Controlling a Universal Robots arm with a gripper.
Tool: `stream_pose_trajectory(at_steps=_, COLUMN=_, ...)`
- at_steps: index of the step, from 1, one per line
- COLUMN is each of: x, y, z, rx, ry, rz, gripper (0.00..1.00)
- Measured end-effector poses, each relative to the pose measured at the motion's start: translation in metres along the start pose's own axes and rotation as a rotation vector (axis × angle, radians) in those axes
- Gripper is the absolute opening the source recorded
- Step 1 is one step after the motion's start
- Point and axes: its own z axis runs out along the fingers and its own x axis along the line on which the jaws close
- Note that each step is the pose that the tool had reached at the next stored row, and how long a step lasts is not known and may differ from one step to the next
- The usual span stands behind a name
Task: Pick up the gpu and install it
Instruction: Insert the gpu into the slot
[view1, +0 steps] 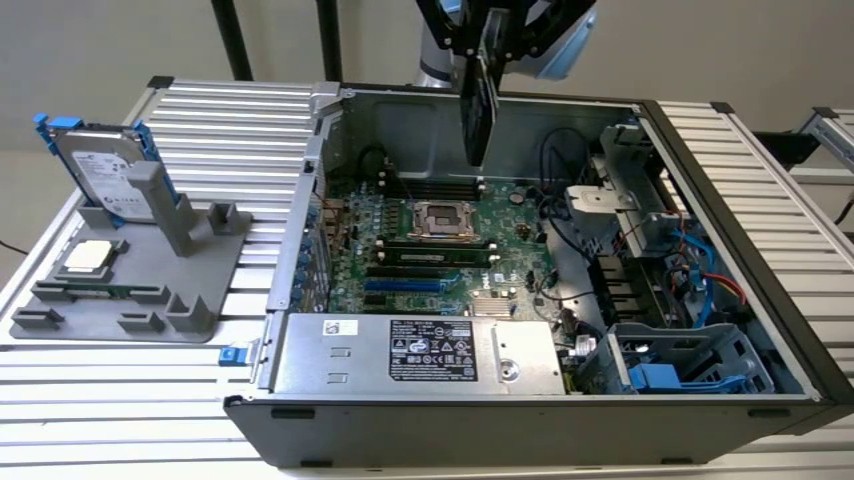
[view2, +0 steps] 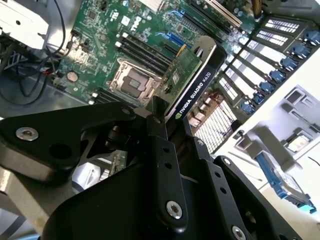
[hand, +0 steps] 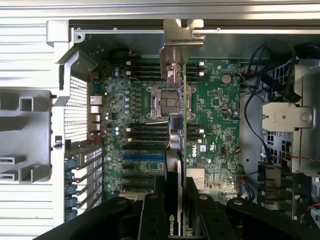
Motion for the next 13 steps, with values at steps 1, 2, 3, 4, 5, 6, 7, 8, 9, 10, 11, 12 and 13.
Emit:
stream_pose_trajectory(at_steps=1, x=0.0, y=-0.0011, z=0.0, rx=-0.0001, ry=0.0, rz=-0.001, gripper=0.0)
stream_pose_trajectory(at_steps=2, x=0.0, y=-0.002, z=-0.0001, rx=0.0001, ry=0.0001, rz=-0.002, gripper=0.0)
stream_pose_trajectory(at_steps=3, x=0.0, y=-0.0027, z=-0.0001, rx=0.0001, ry=0.0001, rz=-0.003, gripper=0.0)
stream_pose_trajectory(at_steps=4, x=0.0, y=-0.0034, z=-0.0001, rx=0.0, ry=0.0001, rz=-0.003, gripper=0.0)
stream_pose_trajectory(at_steps=5, x=-0.0001, y=-0.0041, z=-0.0001, rx=0.0, ry=0.0001, rz=-0.004, gripper=0.0)
stream_pose_trajectory(at_steps=6, x=-0.0001, y=-0.0047, z=-0.0002, rx=0.0001, ry=0.0002, rz=-0.005, gripper=0.0)
stream_pose_trajectory(at_steps=7, x=-0.0001, y=-0.0052, z=-0.0003, rx=0.0002, ry=0.0003, rz=-0.006, gripper=0.0)
stream_pose_trajectory(at_steps=8, x=-0.0001, y=-0.0057, z=-0.0002, rx=0.0001, ry=0.0002, rz=-0.007, gripper=0.0)
stream_pose_trajectory(at_steps=9, x=-0.0001, y=-0.0062, z=-0.0003, rx=0.0002, ry=0.0003, rz=-0.008, gripper=0.0)
stream_pose_trajectory(at_steps=10, x=-0.0001, y=-0.0067, z=-0.0003, rx=0.0002, ry=0.0004, rz=-0.009, gripper=0.0)
stream_pose_trajectory(at_steps=11, x=-0.0001, y=-0.0072, z=-0.0003, rx=0.0002, ry=0.0004, rz=-0.01, gripper=0.0)
stream_pose_trajectory(at_steps=12, x=-0.0001, y=-0.0076, z=-0.0003, rx=0.0001, ry=0.0004, rz=-0.011, gripper=0.0)
stream_pose_trajectory(at_steps=13, x=-0.0001, y=-0.008, z=-0.0004, rx=0.0003, ry=0.0005, rz=-0.012, gripper=0.0)
